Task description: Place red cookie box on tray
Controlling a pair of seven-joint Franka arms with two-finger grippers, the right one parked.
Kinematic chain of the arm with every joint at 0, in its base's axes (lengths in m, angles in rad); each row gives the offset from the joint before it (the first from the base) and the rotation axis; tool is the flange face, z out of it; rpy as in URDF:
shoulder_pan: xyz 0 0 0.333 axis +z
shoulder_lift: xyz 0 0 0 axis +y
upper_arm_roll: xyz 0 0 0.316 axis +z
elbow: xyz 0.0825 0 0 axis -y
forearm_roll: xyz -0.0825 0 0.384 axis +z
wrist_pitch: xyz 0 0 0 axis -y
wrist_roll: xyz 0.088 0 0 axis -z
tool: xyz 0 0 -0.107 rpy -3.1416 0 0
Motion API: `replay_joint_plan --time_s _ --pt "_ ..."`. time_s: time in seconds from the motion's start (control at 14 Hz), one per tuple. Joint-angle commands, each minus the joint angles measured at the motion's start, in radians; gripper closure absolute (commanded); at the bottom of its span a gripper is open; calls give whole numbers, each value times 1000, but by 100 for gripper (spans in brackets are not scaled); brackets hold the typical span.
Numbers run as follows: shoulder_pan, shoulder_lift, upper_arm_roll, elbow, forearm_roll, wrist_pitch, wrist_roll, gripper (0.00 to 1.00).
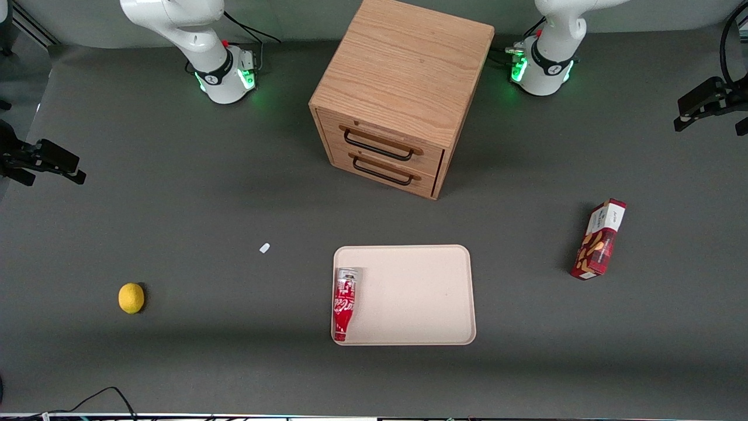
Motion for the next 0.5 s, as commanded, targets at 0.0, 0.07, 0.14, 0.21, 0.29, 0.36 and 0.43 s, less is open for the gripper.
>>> replay_joint_plan --time_s 0.0,0.07,0.14,0.21,0.29,0.36,0.43 --pt "7 -10 -9 10 -3 -23 -5 0" --pt "7 -9 -9 10 -1 -23 -3 0" --pt "7 -4 -9 9 -1 -19 -3 0" --pt "9 5 -9 4 -1 -3 -2 0" --pt "9 25 -7 2 -1 3 0 0" --pt "12 45 -6 1 -9 17 -2 0" --pt "12 46 -4 -17 -18 50 0 0"
